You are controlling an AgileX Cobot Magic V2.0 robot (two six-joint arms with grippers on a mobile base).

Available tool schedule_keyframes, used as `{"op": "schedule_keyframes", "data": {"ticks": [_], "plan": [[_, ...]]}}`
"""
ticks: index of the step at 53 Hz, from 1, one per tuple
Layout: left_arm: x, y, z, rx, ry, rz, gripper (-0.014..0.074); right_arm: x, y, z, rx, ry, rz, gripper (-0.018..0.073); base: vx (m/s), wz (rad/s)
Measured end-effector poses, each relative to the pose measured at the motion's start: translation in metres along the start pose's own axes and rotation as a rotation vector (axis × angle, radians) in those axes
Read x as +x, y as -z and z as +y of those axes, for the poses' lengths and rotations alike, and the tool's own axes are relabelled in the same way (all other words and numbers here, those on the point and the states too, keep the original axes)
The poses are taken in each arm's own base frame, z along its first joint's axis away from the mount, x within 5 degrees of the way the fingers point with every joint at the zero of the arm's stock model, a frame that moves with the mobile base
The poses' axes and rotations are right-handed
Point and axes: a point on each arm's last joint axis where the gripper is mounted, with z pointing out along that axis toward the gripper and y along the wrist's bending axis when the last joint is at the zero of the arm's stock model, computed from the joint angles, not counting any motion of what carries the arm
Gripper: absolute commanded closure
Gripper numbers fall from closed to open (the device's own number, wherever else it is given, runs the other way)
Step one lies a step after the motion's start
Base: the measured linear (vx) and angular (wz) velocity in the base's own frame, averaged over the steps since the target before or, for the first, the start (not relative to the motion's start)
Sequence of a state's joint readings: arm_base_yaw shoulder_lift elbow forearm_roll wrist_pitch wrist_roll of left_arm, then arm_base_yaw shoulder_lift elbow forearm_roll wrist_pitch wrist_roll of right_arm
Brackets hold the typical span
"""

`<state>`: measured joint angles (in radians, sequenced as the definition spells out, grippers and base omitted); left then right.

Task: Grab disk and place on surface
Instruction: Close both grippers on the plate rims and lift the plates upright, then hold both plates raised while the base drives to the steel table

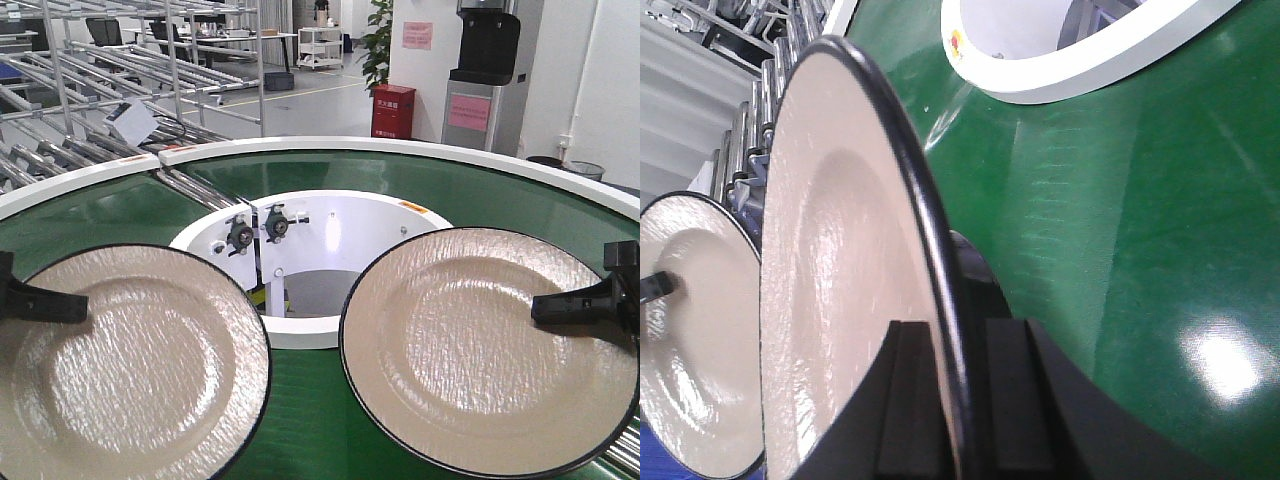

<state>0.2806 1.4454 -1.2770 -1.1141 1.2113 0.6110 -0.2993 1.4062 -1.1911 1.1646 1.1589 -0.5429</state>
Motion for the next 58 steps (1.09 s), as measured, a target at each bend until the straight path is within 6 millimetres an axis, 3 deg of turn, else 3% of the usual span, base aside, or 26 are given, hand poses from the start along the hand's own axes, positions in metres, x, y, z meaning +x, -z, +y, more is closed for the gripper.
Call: {"op": "schedule_keyframes", "data": {"ticks": [17, 58], "plan": [[-0.006, 0.014, -0.016, -0.05, -0.051, -0.141, 0.0604, 0.0, 0.0, 0.0, 0.0, 0.0, 0.001, 0.0568, 0.0, 0.0], [-0.006, 0.014, -0.016, -0.057, -0.053, -0.148, 0.0604, 0.0, 0.0, 0.0, -0.001, 0.005, 0.004, 0.0568, -0.01, -0.05]]}}
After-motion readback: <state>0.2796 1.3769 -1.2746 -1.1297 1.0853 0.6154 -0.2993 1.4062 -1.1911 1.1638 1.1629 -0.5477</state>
